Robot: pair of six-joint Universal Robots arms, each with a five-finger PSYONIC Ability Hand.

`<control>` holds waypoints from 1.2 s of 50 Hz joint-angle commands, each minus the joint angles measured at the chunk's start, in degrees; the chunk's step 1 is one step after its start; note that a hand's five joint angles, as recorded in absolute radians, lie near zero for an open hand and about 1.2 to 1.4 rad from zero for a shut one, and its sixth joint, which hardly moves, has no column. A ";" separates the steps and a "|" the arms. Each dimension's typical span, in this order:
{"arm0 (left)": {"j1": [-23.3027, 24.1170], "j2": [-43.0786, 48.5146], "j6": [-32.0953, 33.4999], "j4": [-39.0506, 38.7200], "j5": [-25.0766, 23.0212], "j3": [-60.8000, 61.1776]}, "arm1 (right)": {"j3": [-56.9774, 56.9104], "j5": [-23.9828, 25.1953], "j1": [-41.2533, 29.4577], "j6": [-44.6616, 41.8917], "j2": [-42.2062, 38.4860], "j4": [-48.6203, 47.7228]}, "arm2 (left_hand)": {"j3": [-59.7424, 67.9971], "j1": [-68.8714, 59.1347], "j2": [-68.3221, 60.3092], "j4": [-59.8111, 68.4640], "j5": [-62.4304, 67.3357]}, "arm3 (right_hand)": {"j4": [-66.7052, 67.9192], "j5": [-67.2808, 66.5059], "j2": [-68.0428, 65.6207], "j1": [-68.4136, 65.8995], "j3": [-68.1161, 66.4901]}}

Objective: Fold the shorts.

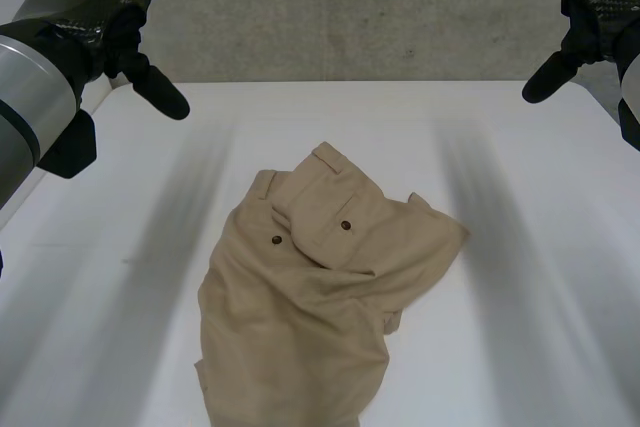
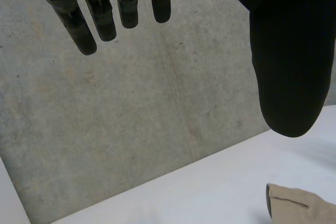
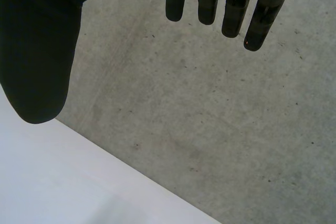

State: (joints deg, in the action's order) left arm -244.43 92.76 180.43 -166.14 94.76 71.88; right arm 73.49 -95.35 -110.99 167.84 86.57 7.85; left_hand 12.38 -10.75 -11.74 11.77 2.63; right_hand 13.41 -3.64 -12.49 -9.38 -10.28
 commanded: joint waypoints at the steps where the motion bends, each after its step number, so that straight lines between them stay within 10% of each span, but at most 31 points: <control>1: -0.78 0.05 0.19 -0.06 -0.02 0.54 | 0.43 1.30 -0.11 -0.58 -0.35 -0.29 | -1.83 0.20 1.18 -1.22 -2.07 | -3.41 3.64 2.49 -0.62 0.28; 13: -2.01 2.50 -0.34 -1.55 0.77 10.02 | 2.55 26.67 -0.54 -18.49 -9.30 -1.43 | -2.38 0.75 1.74 -1.77 -2.63 | -3.41 3.64 2.49 -0.62 0.28; 36: -2.98 3.21 -3.85 -14.65 3.76 29.45 | -20.82 35.05 -10.38 -19.04 -50.69 -21.48 | -2.38 0.75 1.74 -1.77 -2.63 | -3.41 3.64 2.49 -0.62 0.28; 39: -3.24 3.21 -3.85 -14.74 3.76 30.07 | -22.68 34.88 -11.44 -19.04 -52.64 -21.39 | -2.38 0.75 1.74 -1.77 -2.63 | -0.66 0.90 -0.25 -3.37 -2.47; 45: -3.33 3.21 -3.85 -14.83 3.76 30.51 | -26.02 31.55 -11.80 -19.13 -53.26 -21.56 | -2.38 0.75 1.74 -1.77 -2.63 | 66.51 -66.27 -67.42 -70.54 -69.64; 60: -2.98 3.04 -3.59 -15.27 3.67 30.60 | -16.81 1.84 -5.83 -35.02 -36.66 -2.59 | -2.38 0.75 1.74 -1.77 -2.63 | 66.59 -66.36 -67.51 -70.62 -69.72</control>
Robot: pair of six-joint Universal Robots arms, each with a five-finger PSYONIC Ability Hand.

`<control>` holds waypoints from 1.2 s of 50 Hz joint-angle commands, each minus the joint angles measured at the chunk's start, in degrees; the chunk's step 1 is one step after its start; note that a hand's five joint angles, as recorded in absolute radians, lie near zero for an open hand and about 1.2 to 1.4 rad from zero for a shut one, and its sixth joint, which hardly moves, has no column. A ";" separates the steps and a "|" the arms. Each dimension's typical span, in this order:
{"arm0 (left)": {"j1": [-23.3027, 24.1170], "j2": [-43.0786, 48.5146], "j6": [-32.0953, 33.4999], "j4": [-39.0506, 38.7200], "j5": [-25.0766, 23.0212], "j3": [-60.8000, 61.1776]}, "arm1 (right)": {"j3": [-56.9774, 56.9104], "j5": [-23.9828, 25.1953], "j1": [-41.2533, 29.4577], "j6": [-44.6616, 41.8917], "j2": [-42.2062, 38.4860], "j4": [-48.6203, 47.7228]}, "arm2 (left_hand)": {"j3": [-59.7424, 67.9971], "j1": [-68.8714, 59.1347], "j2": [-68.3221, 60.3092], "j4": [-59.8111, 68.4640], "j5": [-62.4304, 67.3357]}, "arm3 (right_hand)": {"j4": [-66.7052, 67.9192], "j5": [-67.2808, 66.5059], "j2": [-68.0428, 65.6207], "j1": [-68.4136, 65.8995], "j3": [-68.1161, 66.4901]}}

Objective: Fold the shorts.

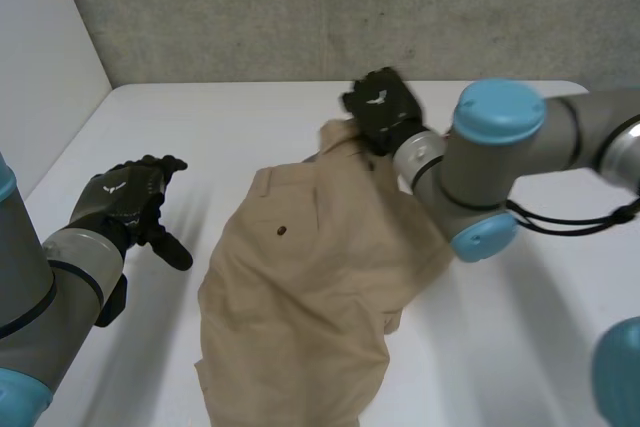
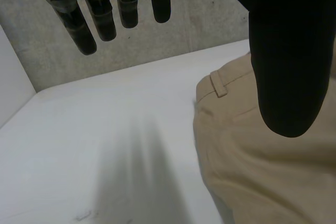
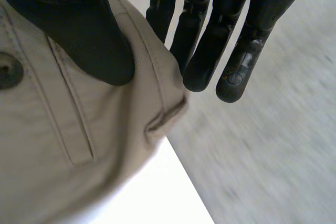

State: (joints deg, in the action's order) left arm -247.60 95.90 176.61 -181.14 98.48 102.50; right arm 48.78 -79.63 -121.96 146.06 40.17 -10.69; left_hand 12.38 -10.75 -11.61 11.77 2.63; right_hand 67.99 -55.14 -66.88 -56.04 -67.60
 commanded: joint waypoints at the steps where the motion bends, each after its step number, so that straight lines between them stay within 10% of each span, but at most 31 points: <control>1: 0.28 -0.10 0.23 -0.27 -0.04 -0.02 | 9.73 -14.93 5.59 -14.56 10.88 17.53 | -2.38 0.75 1.61 -1.77 -2.63 | 12.01 -14.86 -13.12 -23.96 -12.40; 13: 1.68 -0.10 0.76 -0.18 -0.31 -0.19 | 35.40 -16.70 11.74 -17.30 29.25 36.43 | -2.38 0.75 1.61 -1.77 -2.63 | 12.01 -14.86 -13.12 -23.96 -12.40; 21: 3.18 0.51 0.93 0.00 -0.48 -0.28 | 45.25 -5.11 17.98 -20.55 37.87 43.03 | -2.38 0.75 1.61 -1.77 -2.63 | 11.24 -14.09 -12.35 -23.19 -11.63; 26: 3.79 0.86 1.02 0.09 -0.48 -0.46 | 42.99 -0.62 23.33 -22.31 39.19 44.80 | -2.38 0.75 1.61 -1.77 -2.63 | -54.44 51.59 53.33 42.48 54.05; 28: 3.79 1.39 1.19 0.09 -0.48 -0.54 | 40.61 -0.17 24.48 -21.26 39.45 43.83 | -2.38 0.75 1.61 -1.77 -2.63 | -57.23 54.38 56.12 45.27 56.84; 39: 4.67 6.57 1.99 1.58 -0.39 -1.16 | 25.32 1.58 21.60 -5.18 35.42 40.04 | -1.66 0.03 0.89 -1.05 -1.91 | -57.40 54.55 56.29 45.45 57.01; 60: 5.64 13.96 1.81 3.69 -0.57 -2.30 | 6.41 2.64 7.00 -4.29 14.32 40.22 | 1.36 -2.99 -2.13 1.97 1.11 | -55.38 52.53 54.27 43.43 54.99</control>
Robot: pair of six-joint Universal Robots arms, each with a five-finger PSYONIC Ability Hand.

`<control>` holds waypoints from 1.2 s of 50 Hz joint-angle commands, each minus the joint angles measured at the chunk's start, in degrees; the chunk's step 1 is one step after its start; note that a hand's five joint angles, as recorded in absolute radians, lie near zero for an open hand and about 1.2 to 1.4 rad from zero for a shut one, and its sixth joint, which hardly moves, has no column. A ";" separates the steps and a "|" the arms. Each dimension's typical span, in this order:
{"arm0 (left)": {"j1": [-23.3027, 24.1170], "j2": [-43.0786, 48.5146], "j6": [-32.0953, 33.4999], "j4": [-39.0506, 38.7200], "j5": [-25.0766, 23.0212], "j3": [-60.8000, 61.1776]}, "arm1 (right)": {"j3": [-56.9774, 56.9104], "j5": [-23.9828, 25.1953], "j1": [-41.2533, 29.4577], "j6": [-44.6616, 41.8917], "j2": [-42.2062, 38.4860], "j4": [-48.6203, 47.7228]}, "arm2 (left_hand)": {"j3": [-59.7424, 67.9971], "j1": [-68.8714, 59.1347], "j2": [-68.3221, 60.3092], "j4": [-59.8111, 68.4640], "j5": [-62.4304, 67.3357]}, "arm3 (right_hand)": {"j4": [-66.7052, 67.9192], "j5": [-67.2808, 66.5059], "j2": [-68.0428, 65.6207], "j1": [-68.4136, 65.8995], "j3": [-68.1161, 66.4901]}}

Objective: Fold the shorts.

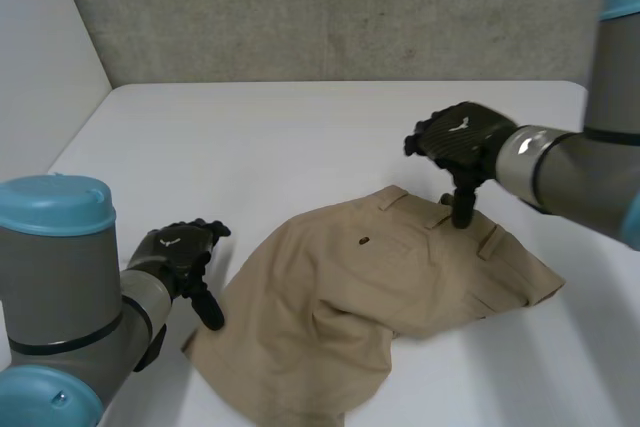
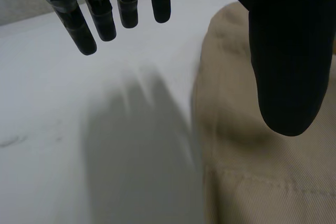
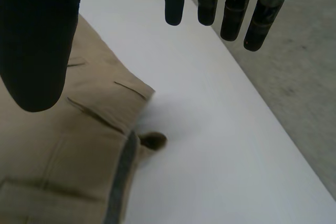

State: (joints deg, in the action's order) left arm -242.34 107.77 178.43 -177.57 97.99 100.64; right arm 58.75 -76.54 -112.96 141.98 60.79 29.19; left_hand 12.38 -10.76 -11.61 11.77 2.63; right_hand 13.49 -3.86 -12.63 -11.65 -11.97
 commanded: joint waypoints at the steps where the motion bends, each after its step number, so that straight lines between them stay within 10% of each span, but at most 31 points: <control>1: 0.46 2.36 -0.01 0.21 -0.08 -0.44 | -3.55 -0.62 -2.08 -0.30 -7.35 0.52 | 1.37 -2.98 -2.13 1.98 1.11 | -0.38 0.76 -0.48 -1.46 -1.14; 7: 2.04 4.21 -0.01 1.00 -0.08 -1.05 | -2.06 -1.06 -1.91 -0.83 -8.32 1.92 | 2.88 -4.49 -3.64 3.49 2.62 | 13.37 -13.00 -14.23 -15.21 -14.89; 14: 2.31 4.82 -0.01 1.00 -0.08 -2.63 | 0.05 -1.68 -1.56 -1.53 -6.83 3.77 | 21.98 -23.60 -22.75 22.59 21.73 | 66.46 -66.08 -67.32 -68.30 -67.98; 32: 2.40 4.65 0.07 1.00 0.01 -8.88 | 19.82 1.83 3.98 -13.74 10.92 16.34 | 57.89 -59.50 -58.65 58.50 57.63 | 66.51 -66.14 -67.37 -68.35 -68.03; 39: 4.59 4.39 0.16 1.96 0.27 -8.09 | 14.65 4.47 6.26 -10.86 11.89 14.59 | 25.48 -27.10 -26.25 26.09 25.23 | 17.99 -17.62 -18.85 -19.84 -19.51; 60: 4.59 2.19 0.07 2.58 0.80 -2.46 | -8.20 4.30 2.05 5.59 -7.17 1.13 | 12.64 -14.25 -13.40 13.25 12.39 | 11.73 -11.36 -12.59 -13.58 -13.25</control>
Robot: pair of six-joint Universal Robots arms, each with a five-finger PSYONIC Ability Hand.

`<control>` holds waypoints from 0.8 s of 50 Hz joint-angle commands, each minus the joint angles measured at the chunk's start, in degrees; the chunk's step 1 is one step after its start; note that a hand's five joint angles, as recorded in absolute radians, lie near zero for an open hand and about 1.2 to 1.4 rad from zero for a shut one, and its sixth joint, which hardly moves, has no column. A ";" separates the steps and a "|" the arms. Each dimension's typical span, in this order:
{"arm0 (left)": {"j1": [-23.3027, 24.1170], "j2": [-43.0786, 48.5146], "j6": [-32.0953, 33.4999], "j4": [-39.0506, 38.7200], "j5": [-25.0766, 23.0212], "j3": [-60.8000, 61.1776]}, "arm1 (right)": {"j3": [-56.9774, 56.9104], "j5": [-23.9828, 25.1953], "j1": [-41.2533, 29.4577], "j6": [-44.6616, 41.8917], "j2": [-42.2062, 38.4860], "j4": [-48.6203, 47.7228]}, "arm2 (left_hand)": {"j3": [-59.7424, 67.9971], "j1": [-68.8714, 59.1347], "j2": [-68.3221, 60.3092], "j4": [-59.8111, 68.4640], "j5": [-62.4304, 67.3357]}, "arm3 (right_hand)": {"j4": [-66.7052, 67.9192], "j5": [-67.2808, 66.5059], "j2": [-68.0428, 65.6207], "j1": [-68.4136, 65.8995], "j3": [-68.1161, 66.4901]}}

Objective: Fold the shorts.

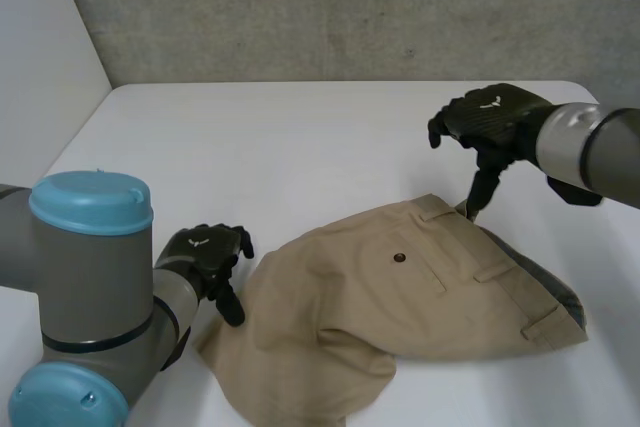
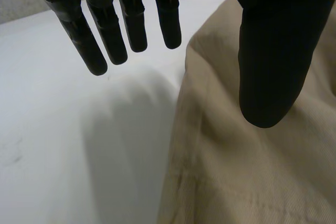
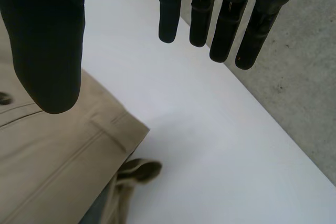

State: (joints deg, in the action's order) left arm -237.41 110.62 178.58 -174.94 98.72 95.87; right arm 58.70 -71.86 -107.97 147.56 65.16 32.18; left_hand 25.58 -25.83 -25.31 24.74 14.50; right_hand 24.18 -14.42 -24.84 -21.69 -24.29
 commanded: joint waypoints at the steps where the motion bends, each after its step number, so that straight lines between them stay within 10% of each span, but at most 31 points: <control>1: -0.33 -0.76 -0.07 -0.05 0.15 2.56 | -10.07 -0.65 -3.64 0.18 -14.24 -2.03 | -0.73 0.98 0.46 0.11 0.35 | 1.20 -0.96 -0.55 -3.70 -1.10; 17: -1.91 -2.95 -0.07 -0.22 0.07 3.97 | -20.11 0.66 -4.44 9.24 -30.18 -1.42 | -1.90 2.15 1.64 -1.07 -0.82 | 5.39 -5.15 -4.73 -7.89 -5.28; 21: -2.79 -2.87 -0.16 -0.22 -0.02 4.06 | -19.76 1.10 -4.44 9.50 -30.27 -0.45 | -2.24 2.49 1.97 -1.41 -1.16 | 38.44 -38.20 -37.78 -40.93 -38.33; 22: -2.97 -2.87 -0.16 -0.22 -0.11 4.06 | -19.85 1.37 -4.44 9.50 -29.66 0.25 | -2.24 2.49 1.98 -1.41 -1.16 | 55.64 -55.40 -54.98 -58.14 -55.53; 40: -3.94 -2.25 -0.34 -0.22 -0.72 3.00 | -4.04 2.16 -4.44 3.62 -2.33 -1.59 | -5.94 6.19 5.68 -5.11 -4.86 | 55.82 -55.58 -55.16 -58.31 -55.71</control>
State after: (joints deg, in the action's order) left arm -241.30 108.07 178.30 -175.17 98.26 99.48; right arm 48.69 -69.68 -112.41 154.45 54.54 31.52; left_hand 20.17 -20.76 -19.90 19.70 9.38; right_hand 68.03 -55.68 -67.50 -56.03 -67.39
